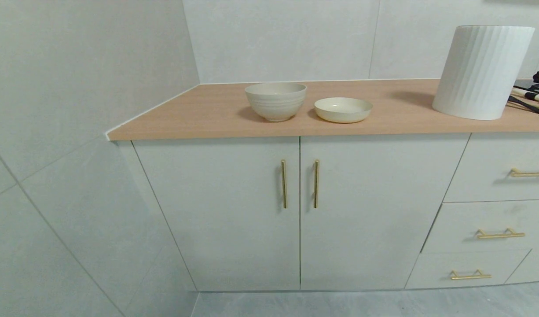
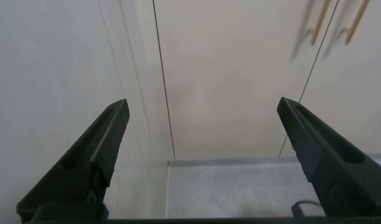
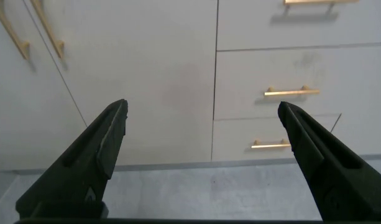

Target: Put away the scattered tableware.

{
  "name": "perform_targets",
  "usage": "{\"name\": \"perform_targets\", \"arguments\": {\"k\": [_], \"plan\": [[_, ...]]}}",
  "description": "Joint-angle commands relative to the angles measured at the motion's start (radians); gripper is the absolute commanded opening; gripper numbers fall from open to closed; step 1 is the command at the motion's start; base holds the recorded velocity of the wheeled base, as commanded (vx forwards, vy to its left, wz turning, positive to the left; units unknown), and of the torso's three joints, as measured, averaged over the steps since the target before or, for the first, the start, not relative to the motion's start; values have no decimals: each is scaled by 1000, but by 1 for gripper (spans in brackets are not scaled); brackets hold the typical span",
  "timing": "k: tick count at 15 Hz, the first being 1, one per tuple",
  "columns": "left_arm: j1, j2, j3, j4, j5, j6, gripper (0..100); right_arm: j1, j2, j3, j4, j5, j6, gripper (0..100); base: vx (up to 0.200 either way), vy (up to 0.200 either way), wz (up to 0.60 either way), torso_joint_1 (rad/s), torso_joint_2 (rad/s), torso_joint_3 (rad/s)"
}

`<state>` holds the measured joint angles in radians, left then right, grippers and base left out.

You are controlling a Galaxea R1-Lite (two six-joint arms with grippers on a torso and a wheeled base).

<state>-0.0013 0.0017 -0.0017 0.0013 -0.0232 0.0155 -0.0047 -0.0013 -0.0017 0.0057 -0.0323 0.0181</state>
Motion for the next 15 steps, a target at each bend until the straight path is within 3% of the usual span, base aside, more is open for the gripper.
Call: {"name": "perform_targets", "arguments": {"k": [1,12,14,15], "plan": [[0,1,0,0,0,0,100,0,1,0,0,0,0,100,0,0,0,-51,212,134],[0,1,0,0,0,0,100,0,1,0,0,6,-9,100,0,0,0,-5,22,11],[0,1,0,0,0,0,100,2,1,-84,-36,37,8,100,0,0,0,0,0,0],[0,1,0,0,0,1,100,3,18,-136,-20,109,39,100,0,0,0,0,0,0]]}}
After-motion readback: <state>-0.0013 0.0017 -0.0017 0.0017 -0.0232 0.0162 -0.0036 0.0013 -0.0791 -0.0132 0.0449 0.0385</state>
